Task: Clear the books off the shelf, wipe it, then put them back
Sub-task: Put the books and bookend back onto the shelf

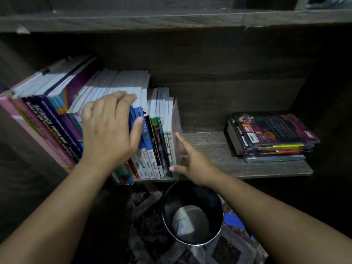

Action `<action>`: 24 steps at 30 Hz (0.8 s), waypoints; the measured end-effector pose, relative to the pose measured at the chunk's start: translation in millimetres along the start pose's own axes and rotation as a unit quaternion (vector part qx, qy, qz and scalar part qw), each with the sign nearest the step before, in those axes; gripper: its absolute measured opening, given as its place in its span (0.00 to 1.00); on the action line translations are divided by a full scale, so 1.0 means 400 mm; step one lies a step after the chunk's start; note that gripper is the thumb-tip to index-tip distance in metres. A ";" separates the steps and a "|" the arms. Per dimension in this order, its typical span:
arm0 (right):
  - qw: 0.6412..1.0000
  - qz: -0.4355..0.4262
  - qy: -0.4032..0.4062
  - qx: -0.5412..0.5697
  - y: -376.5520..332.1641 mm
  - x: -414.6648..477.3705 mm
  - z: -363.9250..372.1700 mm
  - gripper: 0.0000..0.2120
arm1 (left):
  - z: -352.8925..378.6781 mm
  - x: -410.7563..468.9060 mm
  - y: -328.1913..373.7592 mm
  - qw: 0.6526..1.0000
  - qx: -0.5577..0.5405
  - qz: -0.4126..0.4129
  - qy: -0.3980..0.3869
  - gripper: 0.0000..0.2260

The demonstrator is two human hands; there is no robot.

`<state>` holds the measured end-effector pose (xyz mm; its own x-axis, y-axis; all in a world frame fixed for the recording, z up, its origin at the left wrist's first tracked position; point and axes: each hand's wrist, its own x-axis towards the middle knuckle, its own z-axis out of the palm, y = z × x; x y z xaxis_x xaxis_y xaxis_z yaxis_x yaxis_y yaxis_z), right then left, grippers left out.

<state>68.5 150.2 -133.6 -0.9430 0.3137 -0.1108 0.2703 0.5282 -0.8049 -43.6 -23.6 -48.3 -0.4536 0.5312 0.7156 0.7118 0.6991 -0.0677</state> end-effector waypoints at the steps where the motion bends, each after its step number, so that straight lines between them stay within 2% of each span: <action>1: 1.000 0.011 0.001 -0.010 0.009 0.011 0.014 0.49 | 0.003 -0.002 -0.001 1.000 0.005 0.003 0.005 0.21; 3: 1.000 0.014 0.003 0.003 0.017 0.033 0.039 0.49 | 0.008 -0.005 0.003 1.000 0.006 0.001 0.014 0.21; 6: 0.999 0.013 0.030 0.028 0.018 0.066 0.052 0.45 | 0.019 -0.004 0.007 1.000 0.004 -0.009 0.029 0.21; 10: 0.997 0.005 0.074 0.001 0.020 0.097 0.039 0.42 | 0.033 -0.002 0.018 0.998 0.004 -0.027 0.050 0.21; 15: 0.998 0.012 0.014 -0.052 0.011 0.089 0.013 0.48 | 0.046 0.001 0.023 0.997 0.007 -0.037 0.065 0.22; 17: 0.993 0.014 -0.014 -0.113 -0.005 0.072 -0.023 0.47 | 0.052 0.002 0.022 0.997 0.011 -0.035 0.074 0.23; 20: 0.973 -0.001 0.027 -0.229 -0.018 0.034 -0.099 0.37 | 0.062 0.001 0.021 0.996 0.020 -0.038 0.079 0.23; 22: 0.943 -0.008 0.064 -0.327 0.002 0.008 -0.148 0.30 | 0.068 0.001 0.020 0.995 0.023 -0.040 0.083 0.24; 24: 0.897 0.005 0.099 -0.431 0.042 -0.016 -0.199 0.25 | 0.072 0.002 0.020 0.995 0.022 -0.040 0.089 0.24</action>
<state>94.5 219.7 -99.8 -0.9098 0.4108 0.0585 0.4087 0.9116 -0.0452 -53.9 -4.0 -68.4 -0.4033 0.3824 0.8313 0.6509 0.7584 -0.0331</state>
